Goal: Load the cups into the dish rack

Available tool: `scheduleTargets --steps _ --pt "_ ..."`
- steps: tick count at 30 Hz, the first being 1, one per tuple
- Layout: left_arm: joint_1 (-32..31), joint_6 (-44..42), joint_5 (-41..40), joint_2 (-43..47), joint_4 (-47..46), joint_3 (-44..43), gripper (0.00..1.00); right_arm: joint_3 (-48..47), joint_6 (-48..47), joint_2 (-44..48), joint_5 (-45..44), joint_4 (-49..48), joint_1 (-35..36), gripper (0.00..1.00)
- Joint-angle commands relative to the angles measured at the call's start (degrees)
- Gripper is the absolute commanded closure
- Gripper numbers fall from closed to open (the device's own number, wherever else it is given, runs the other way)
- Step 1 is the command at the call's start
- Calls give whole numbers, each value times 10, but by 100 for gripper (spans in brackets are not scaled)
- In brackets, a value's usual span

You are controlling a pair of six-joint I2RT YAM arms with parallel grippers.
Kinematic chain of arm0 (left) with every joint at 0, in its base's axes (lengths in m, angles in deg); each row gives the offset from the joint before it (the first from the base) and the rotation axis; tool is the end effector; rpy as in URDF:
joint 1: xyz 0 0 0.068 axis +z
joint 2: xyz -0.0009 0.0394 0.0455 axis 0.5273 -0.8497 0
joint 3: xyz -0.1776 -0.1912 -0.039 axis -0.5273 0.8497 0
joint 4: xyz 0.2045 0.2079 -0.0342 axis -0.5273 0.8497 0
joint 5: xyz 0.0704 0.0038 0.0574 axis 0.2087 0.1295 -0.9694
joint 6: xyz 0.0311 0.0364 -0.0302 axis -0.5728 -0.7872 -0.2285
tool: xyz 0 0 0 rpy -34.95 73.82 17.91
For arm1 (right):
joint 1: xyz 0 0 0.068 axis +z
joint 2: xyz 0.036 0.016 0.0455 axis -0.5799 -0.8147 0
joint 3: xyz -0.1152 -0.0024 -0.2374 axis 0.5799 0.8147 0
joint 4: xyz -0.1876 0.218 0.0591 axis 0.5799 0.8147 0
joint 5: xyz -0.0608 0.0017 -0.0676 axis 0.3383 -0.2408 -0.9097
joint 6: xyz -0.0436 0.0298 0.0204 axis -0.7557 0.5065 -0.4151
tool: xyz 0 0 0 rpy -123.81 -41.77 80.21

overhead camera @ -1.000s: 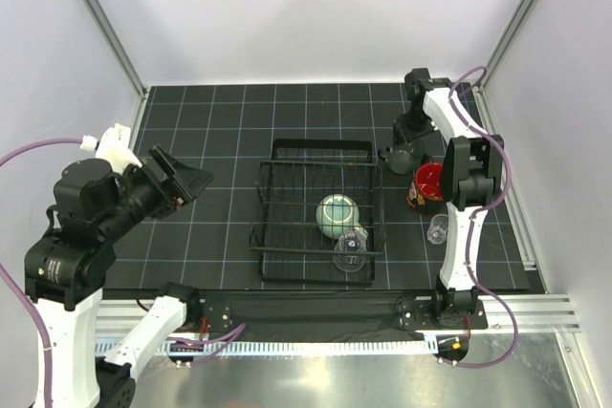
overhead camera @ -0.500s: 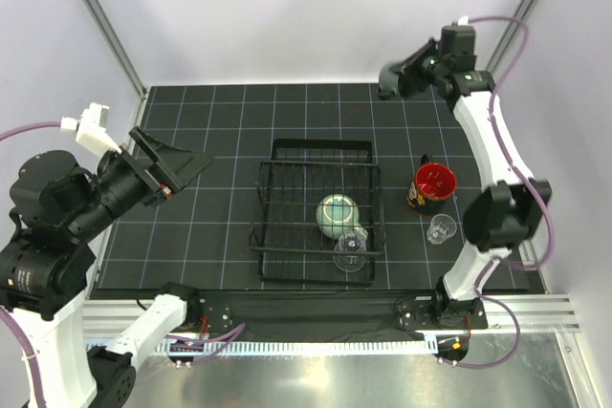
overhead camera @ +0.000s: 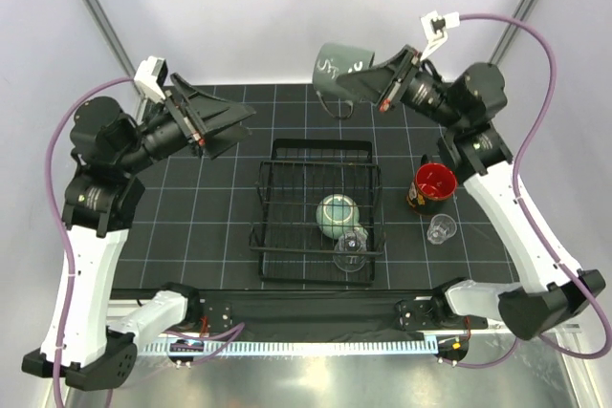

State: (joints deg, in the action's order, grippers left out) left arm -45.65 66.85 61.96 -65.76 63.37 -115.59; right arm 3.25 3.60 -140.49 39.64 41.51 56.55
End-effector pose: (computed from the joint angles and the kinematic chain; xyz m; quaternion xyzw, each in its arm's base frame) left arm 0.1824 -0.0713 0.5227 -0.0996 0.6968 -0.6295 0.3290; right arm 0.2708 0.1308 0.5077 -0.1433 0.5914 0.5830 0.5384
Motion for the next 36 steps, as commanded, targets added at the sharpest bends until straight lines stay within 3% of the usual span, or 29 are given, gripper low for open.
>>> scheduleTargets --steps 1,7,11,17,36 --pt "-25 45 33 9 -124 2 13 21 35 47 -12 -157 35 96" --pt "-109 -11 -9 -16 -129 -7 13 42 134 77 -32 -220 53 96" --pt "-186 -45 -59 -34 -129 -17 16 38 154 95 -36 -221 53 96" --pt "-250 -88 -119 -71 -128 -51 18 45 196 119 -35 -228 58 96" --pt "-338 -137 -154 -169 -121 -124 28 69 173 160 -51 -166 80 96"
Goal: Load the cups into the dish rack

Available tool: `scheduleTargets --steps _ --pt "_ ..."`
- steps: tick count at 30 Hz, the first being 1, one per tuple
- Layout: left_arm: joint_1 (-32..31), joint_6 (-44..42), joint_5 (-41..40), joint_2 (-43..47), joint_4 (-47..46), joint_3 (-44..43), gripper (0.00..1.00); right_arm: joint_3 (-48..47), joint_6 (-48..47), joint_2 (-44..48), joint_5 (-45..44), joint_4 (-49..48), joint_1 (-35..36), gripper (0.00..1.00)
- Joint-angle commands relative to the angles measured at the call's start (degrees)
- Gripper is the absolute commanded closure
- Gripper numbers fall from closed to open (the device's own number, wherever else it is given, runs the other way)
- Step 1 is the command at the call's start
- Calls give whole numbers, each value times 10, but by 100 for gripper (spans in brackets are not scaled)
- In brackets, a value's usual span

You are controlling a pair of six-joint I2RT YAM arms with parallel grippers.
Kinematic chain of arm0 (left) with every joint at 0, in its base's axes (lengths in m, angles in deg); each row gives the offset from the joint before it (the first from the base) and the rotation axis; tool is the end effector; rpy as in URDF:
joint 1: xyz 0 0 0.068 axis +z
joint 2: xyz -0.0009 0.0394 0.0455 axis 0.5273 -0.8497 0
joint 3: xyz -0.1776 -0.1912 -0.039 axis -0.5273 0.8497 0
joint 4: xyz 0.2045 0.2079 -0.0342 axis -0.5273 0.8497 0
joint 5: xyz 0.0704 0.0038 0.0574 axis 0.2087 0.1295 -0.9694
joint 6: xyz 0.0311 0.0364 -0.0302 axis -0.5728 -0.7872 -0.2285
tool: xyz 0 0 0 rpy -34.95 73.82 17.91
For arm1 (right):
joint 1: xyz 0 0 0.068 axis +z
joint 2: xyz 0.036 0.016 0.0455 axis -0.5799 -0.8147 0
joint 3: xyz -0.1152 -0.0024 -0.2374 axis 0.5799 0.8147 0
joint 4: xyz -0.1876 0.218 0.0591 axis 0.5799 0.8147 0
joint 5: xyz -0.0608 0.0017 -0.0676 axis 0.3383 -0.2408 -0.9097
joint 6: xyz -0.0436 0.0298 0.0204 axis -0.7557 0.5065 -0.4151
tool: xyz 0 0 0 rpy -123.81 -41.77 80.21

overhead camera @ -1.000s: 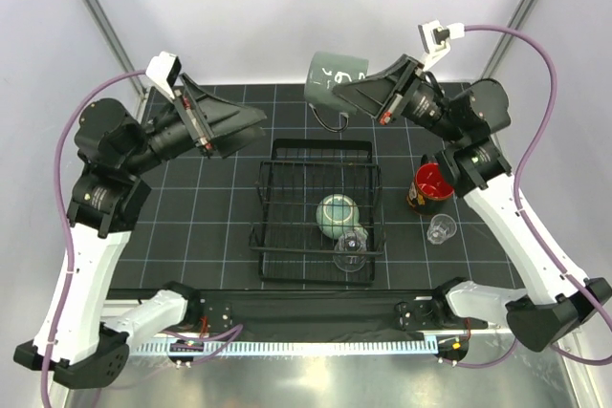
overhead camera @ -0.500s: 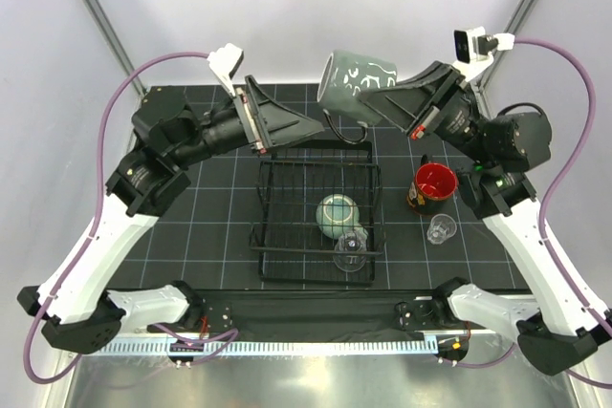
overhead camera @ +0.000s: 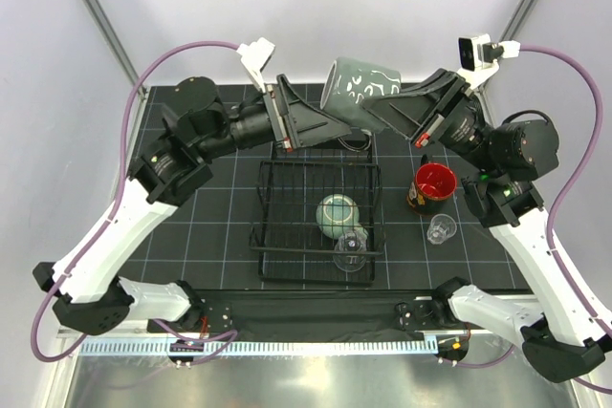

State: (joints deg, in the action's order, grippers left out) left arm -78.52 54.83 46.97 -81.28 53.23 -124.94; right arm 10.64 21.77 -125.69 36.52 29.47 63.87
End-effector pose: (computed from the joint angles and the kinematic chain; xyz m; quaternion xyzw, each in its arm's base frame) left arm 0.1806 -0.2163 0.5362 0.0904 0.6747 -0.6617 0.3143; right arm 0.1711 0.1186 0.5438 -0.1324 0.4758 0.7109 0.5006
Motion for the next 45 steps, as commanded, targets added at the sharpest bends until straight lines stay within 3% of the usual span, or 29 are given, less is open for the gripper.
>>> scheduleTargets --steps 1,20,26,31,32,35,36,39,45 --pt "-14 -17 -5 -18 -19 -35 30 -4 -9 12 -21 -47 7 96" --pt "-23 -1 -22 -65 31 -72 69 -15 -40 5 -29 -20 34 96" --pt "-23 5 -57 -61 43 -71 100 -25 -81 11 -48 26 50 96" --pt "-22 -9 -80 -46 46 -63 100 -26 -94 12 -51 44 52 96" --pt "-22 -14 -89 -38 53 -60 100 -27 -95 12 -53 50 52 93" --pt "-19 -51 -103 -27 101 -74 100 -33 -112 16 -65 92 52 70" --pt "-18 -62 -118 -23 116 -80 100 -39 -120 17 -80 129 52 56" --pt "-3 -110 -125 -3 141 -87 100 -56 -155 22 -113 220 52 42" --pt "105 -168 -91 25 197 -85 100 -110 -230 30 -199 393 52 33"
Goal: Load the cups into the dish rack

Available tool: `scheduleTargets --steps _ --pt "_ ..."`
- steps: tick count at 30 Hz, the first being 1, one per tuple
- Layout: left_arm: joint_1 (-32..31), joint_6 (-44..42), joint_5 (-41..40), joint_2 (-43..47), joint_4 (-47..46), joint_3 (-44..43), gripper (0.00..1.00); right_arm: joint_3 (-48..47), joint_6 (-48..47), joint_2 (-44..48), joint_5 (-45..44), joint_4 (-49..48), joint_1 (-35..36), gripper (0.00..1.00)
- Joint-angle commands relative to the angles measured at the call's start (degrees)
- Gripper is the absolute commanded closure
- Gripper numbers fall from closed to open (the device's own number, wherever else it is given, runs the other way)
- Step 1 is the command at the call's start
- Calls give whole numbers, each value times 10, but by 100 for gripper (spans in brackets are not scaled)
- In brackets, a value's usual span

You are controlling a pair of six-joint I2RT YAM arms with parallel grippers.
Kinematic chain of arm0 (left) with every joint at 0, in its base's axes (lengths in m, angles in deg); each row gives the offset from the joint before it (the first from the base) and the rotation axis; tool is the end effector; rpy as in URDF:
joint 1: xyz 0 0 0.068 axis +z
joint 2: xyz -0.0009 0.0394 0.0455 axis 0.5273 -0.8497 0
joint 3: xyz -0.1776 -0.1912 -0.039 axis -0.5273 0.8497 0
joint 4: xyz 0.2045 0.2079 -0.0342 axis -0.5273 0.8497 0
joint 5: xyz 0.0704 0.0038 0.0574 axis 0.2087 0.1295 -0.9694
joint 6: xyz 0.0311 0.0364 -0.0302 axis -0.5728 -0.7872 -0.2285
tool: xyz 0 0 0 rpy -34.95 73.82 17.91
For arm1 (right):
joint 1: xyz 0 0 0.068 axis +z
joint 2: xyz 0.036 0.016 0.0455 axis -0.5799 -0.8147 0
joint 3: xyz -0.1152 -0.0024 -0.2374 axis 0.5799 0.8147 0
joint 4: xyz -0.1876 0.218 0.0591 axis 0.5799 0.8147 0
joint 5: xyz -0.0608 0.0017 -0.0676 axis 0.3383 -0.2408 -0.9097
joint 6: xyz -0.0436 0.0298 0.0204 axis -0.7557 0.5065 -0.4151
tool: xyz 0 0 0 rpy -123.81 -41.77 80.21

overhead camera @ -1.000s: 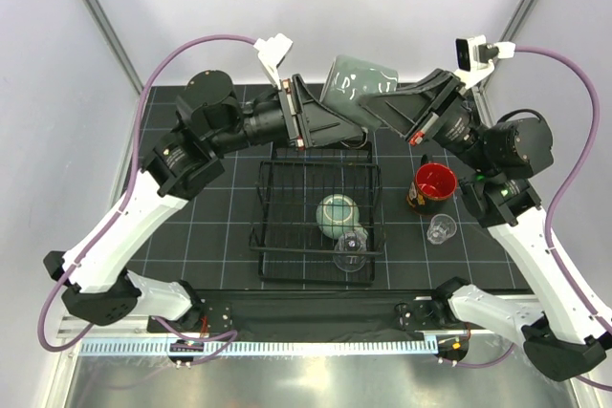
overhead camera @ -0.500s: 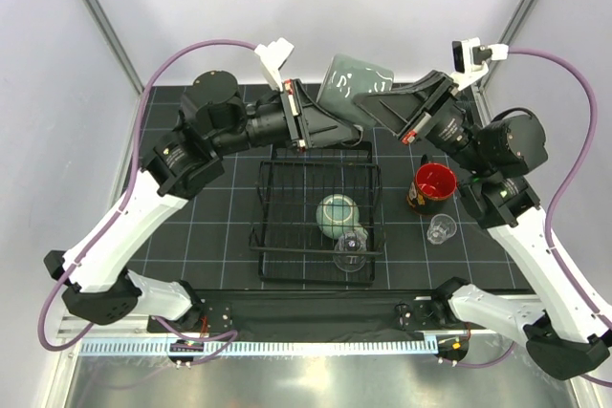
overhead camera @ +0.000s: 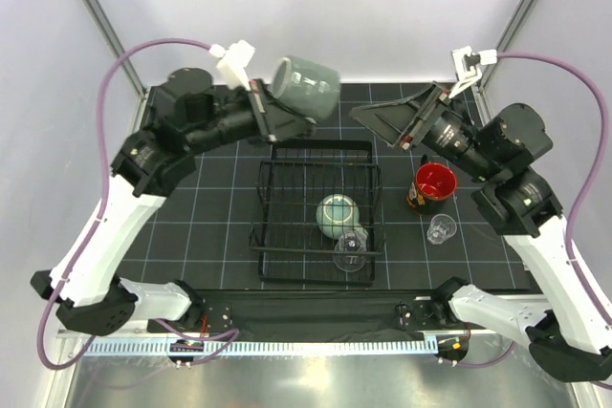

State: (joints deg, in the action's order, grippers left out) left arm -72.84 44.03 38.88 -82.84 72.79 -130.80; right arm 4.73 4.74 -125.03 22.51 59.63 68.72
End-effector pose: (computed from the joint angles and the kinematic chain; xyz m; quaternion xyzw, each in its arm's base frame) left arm 0.1998 -0.1893 0.5253 0.0489 0.7652 -0.5259 0.3681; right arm 0.1676 0.1271 0.5314 -0.0726 0.6106 0.5881 0.5253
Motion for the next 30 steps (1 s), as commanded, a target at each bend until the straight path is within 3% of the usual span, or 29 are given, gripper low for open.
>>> scheduleTargets --steps 1,3,6,9,11,17,21,28,30 --pt "62 -70 -5 46 16 -22 100 -59 -70 26 -74 140 4 33" --pt "105 -107 -2 47 32 -16 100 -78 -99 34 -113 205 3 33" --pt "136 -179 -64 48 71 -3 100 -104 -129 44 -143 279 4 32" --pt "158 -223 -197 70 60 59 100 -126 -148 52 -160 334 3 32" --pt "188 -250 -236 71 41 100 100 -133 -154 61 -170 355 4 31" --pt "257 -300 -247 44 -24 213 100 -146 -148 79 -195 418 3 30" --pt "291 -335 -177 18 -103 276 100 -169 -149 89 -195 472 4 30" --pt "294 -454 73 -41 -205 311 100 -200 -158 92 -208 547 3 30" --pt "294 -489 106 -53 -216 316 100 -211 -161 87 -208 554 3 30"
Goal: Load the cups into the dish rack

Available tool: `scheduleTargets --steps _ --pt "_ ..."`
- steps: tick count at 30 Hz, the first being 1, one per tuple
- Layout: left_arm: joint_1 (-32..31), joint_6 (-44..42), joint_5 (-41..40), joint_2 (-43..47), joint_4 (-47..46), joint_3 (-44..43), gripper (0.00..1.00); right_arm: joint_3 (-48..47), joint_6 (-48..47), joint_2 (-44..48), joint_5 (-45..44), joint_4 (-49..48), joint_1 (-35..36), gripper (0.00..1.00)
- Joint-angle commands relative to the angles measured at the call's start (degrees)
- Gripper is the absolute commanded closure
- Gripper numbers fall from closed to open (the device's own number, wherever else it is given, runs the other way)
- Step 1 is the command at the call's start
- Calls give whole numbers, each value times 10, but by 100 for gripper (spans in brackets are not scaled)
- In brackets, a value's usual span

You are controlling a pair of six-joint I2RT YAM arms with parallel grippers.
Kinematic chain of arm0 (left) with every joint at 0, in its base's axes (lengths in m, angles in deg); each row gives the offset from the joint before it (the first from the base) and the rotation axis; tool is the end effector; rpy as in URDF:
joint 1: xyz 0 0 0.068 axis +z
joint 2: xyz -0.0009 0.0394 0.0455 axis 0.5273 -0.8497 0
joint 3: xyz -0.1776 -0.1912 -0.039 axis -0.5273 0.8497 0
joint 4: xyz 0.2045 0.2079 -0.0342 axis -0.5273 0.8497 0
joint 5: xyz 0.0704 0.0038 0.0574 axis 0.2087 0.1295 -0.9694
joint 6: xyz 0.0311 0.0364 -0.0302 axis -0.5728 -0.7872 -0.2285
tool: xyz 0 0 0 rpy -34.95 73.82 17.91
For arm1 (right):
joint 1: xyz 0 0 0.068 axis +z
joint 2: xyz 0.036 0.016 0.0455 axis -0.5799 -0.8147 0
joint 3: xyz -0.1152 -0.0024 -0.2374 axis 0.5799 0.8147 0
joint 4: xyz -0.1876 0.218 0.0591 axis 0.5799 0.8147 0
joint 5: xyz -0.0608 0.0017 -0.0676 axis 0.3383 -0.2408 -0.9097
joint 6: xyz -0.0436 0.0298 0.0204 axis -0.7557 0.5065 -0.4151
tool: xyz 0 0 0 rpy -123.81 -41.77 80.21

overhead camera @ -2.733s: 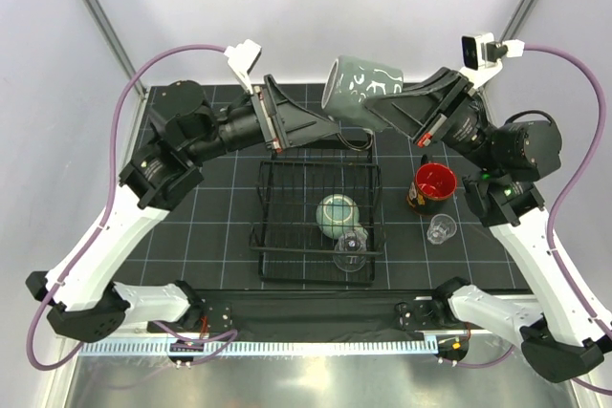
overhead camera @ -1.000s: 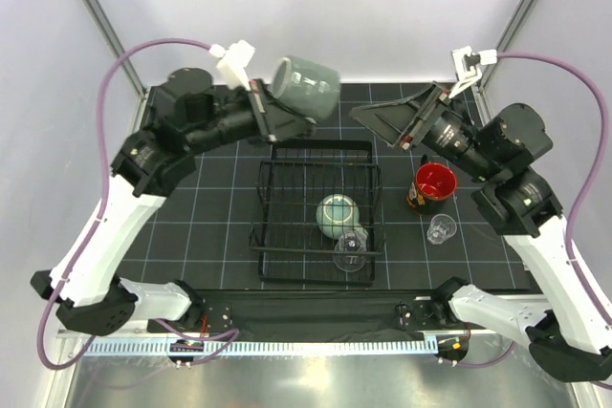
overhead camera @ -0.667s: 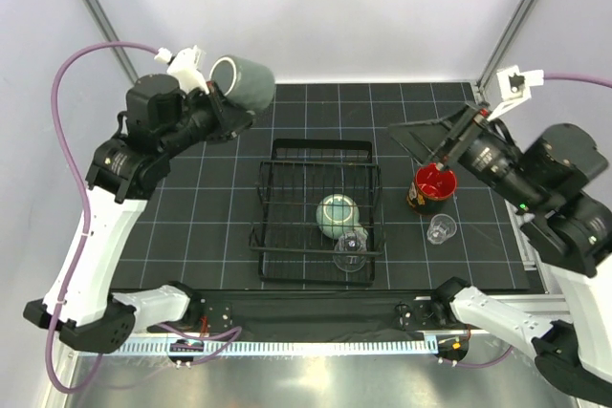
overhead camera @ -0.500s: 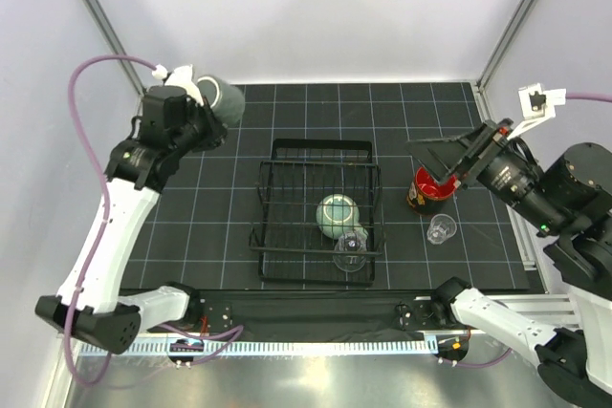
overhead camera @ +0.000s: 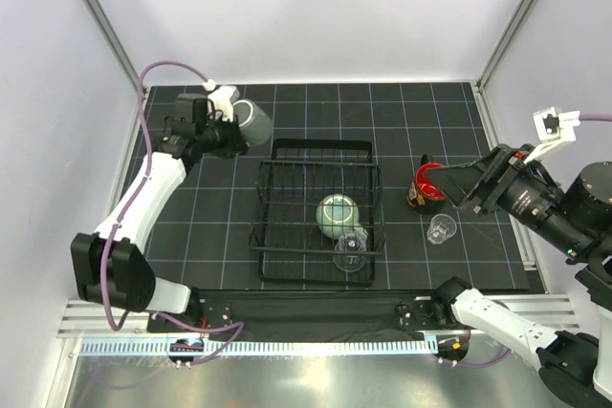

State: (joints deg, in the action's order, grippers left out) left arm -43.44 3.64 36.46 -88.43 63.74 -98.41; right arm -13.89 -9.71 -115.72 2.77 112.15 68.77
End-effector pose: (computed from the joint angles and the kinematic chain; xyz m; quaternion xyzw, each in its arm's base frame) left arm 0.3366 -0.0795 0.3080 0.0855 0.8946 -0.1871 0.3967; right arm 0.0608 0.0412 0.5424 -0.0125 0.7628 0.3588 0.5378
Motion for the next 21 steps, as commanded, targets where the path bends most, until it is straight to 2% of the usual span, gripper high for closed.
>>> scheduleTargets --steps 1,2,6,11,15,19,21 --pt "-1 -102 148 -12 -127 -11 100 -28 -16 -8 -10 33 3 29" --pt "-1 -117 189 -23 -127 -12 100 -35 -18 -11 -10 34 3 30" --pt "-2 -166 270 -62 -127 -26 100 -47 -22 -22 -10 59 3 29" --pt "-7 -217 338 -114 -118 -50 100 -39 -27 -25 -10 72 3 29" --pt "-18 -273 373 -157 -35 -118 100 -35 -34 -28 -10 76 3 29" --pt "-52 -369 334 -222 107 -209 100 -32 -41 -35 -10 80 3 29" --pt "-83 -397 297 -235 117 -213 100 -20 -43 -34 -10 71 3 29"
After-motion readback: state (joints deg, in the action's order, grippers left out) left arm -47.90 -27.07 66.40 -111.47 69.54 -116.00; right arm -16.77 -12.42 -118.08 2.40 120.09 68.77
